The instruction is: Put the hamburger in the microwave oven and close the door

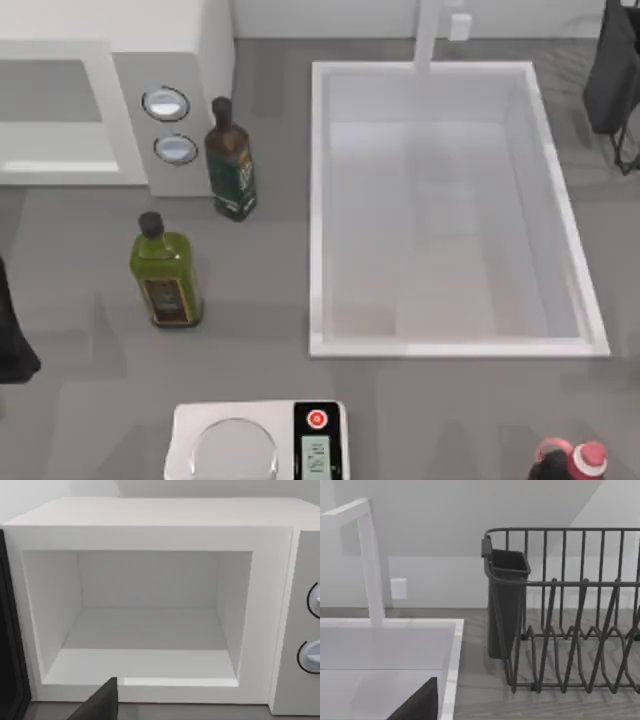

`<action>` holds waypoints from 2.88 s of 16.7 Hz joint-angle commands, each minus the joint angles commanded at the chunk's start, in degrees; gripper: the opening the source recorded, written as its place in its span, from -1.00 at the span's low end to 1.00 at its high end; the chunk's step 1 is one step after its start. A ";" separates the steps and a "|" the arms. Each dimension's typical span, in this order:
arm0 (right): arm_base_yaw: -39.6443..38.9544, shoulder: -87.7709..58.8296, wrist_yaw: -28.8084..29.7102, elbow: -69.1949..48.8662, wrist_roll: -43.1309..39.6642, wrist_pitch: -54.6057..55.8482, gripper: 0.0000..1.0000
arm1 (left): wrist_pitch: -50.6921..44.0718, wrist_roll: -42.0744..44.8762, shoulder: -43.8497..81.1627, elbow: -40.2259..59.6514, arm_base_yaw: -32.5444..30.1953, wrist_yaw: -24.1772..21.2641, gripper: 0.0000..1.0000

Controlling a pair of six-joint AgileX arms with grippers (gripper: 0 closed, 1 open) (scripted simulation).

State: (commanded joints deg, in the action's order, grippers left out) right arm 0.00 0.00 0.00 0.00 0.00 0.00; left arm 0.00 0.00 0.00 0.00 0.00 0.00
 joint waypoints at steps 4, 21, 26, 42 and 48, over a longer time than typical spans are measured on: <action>0.00 0.00 0.00 0.00 0.00 0.00 1.00 | -1.42 1.48 1.90 1.36 0.41 0.00 1.00; 0.00 0.00 0.00 0.00 0.00 0.00 1.00 | -46.16 49.50 74.41 44.16 12.85 -0.09 1.00; 0.00 0.00 0.00 0.00 0.00 0.00 1.00 | -53.76 57.63 86.49 51.46 14.98 -0.11 1.00; 0.00 0.00 0.00 0.00 0.00 0.00 1.00 | -34.86 58.48 97.12 42.65 15.21 -0.11 1.00; 0.00 0.00 0.00 0.00 0.00 0.00 1.00 | -33.51 58.57 98.11 41.86 15.26 -0.12 0.85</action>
State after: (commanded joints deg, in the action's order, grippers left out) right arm 0.00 0.00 0.00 0.00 0.00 0.00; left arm -33.51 58.57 98.11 41.86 15.26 -0.12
